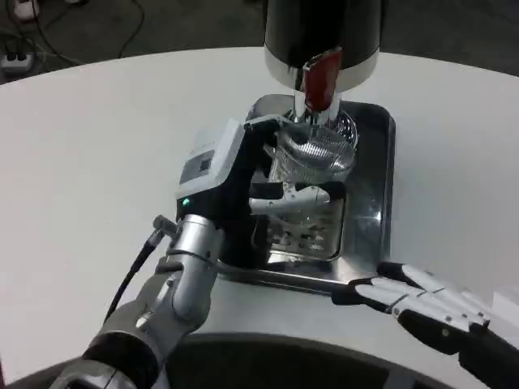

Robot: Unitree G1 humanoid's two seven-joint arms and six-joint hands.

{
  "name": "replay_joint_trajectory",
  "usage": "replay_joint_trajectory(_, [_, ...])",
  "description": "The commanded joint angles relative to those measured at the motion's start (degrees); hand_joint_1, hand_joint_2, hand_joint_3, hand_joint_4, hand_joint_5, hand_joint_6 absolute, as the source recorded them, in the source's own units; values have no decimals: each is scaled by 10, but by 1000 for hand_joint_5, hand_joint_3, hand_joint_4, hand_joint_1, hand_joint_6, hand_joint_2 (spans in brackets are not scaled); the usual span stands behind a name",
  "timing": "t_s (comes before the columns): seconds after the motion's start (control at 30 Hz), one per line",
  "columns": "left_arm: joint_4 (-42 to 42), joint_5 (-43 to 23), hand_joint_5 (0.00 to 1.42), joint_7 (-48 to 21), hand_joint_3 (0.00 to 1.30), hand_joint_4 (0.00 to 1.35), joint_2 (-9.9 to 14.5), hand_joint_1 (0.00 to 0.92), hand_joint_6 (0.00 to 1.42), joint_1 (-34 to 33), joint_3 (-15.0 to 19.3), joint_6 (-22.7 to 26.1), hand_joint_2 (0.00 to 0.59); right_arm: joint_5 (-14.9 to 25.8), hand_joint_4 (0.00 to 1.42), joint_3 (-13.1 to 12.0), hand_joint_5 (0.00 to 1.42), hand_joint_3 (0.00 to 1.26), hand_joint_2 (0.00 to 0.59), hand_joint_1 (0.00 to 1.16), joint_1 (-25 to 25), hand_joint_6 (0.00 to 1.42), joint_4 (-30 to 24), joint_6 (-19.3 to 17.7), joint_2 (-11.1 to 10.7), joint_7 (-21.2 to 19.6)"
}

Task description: Grasp the cup under the faucet to collect the drink, then remove the cup.

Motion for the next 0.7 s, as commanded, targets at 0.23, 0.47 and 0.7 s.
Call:
replay_joint_trajectory(0.23, [5,-6,305,9,59,50,5,290,381,26,-1,-4,133,4,105,1,21,160,448,522,7,0,-8,-6,14,-12])
replay_joint_trajectory(0.47, [3,-14,241,4,0,0,2,250,314,38,-2,-17,114,6,106,0,25,164,442,528,6,0,-8,-5,14,-14])
replay_joint_trajectory(0.7, [-15,-34,237,-11,0,0,6,227,292,66,12,-48,79,6,106,3,26,165,439,533,9,0,-8,-6,16,-17])
